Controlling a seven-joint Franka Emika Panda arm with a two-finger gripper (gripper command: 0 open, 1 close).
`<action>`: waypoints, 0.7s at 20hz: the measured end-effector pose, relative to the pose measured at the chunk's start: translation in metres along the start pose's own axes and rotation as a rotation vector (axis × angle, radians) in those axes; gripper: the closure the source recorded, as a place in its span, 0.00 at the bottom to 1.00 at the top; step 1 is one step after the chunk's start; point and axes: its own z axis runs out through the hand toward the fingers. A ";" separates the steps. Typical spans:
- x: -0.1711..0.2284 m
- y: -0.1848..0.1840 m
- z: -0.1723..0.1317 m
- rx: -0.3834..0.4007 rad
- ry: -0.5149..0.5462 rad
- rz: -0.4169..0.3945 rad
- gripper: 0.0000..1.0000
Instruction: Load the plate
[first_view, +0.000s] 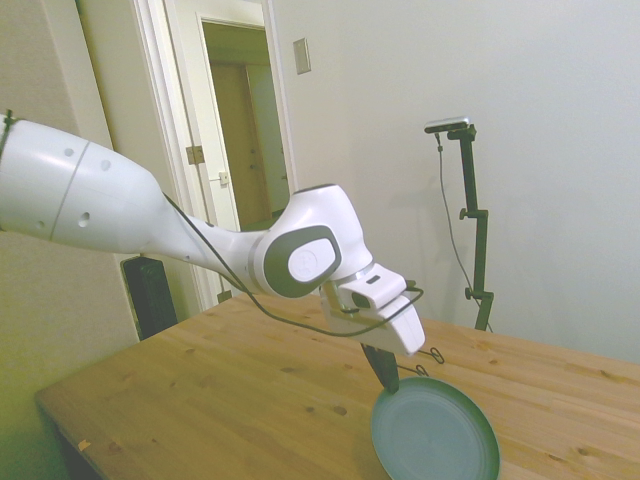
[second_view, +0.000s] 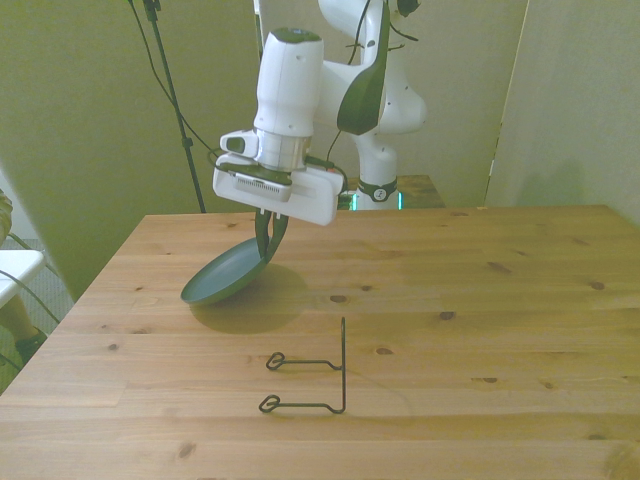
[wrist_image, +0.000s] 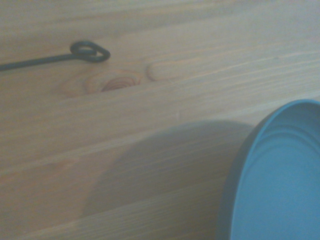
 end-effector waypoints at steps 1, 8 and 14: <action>0.002 0.001 -0.011 0.019 -0.010 -0.007 1.00; 0.010 0.002 -0.083 0.115 -0.022 -0.042 1.00; 0.010 0.003 -0.114 0.148 -0.009 -0.042 1.00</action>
